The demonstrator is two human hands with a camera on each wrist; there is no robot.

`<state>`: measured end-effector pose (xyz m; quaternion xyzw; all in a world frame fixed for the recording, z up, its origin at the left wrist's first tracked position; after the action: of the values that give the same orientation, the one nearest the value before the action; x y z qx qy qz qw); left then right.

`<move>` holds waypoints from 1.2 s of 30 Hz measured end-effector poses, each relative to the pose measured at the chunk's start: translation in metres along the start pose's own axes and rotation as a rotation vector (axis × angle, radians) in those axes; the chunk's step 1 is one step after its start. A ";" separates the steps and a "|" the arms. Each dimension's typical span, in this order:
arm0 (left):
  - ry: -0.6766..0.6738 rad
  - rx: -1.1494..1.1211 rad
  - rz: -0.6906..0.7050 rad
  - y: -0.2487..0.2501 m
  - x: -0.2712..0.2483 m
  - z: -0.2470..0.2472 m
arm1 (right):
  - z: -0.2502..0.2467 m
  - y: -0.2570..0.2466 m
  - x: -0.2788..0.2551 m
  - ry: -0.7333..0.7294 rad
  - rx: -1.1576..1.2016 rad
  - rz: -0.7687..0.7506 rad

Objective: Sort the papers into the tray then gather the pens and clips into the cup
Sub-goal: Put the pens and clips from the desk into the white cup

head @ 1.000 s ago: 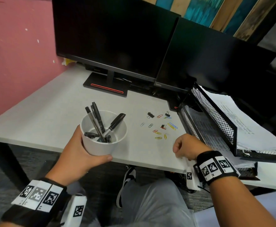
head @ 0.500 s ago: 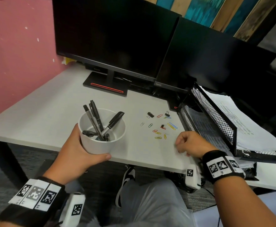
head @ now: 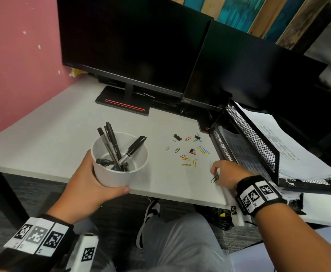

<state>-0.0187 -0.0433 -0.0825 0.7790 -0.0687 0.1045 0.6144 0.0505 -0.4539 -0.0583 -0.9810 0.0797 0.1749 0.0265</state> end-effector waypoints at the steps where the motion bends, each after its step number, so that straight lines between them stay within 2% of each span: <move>1: -0.003 -0.007 0.002 0.001 0.000 0.000 | 0.002 -0.002 0.000 0.001 -0.010 -0.004; 5: -0.009 -0.015 0.009 0.002 0.001 0.001 | 0.001 -0.009 0.004 -0.007 -0.018 -0.005; 12: -0.024 -0.013 0.001 0.001 0.000 0.004 | 0.005 -0.034 -0.007 -0.155 0.079 -0.074; 18: -0.014 -0.004 -0.016 0.000 -0.002 0.006 | 0.003 -0.056 -0.002 -0.099 0.173 -0.099; 28: -0.013 -0.023 -0.025 0.003 -0.003 0.008 | 0.019 -0.078 0.002 -0.161 0.140 -0.160; 30: -0.015 -0.023 -0.023 0.004 -0.003 0.009 | 0.006 -0.086 -0.003 -0.141 0.161 -0.179; 32: -0.018 -0.024 -0.026 0.004 -0.004 0.010 | -0.025 -0.104 -0.015 -0.050 0.257 -0.229; 34: -0.027 -0.028 -0.024 0.005 -0.004 0.012 | -0.067 -0.135 -0.039 0.075 0.349 -0.329; 36: -0.034 -0.035 -0.013 0.006 -0.004 0.013 | -0.099 -0.173 -0.071 0.130 0.408 -0.454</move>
<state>-0.0234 -0.0576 -0.0805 0.7702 -0.0760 0.0859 0.6274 0.0472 -0.2804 0.0632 -0.9572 -0.1066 0.0819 0.2562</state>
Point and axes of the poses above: each hand's wrist, its own x-axis towards the middle knuckle, its own z-axis out of the palm, y = z × x, the point moved 10 cm from there along x, towards the middle knuckle, and after that the axes turned 1 degree about z, right-handed, at the moved point
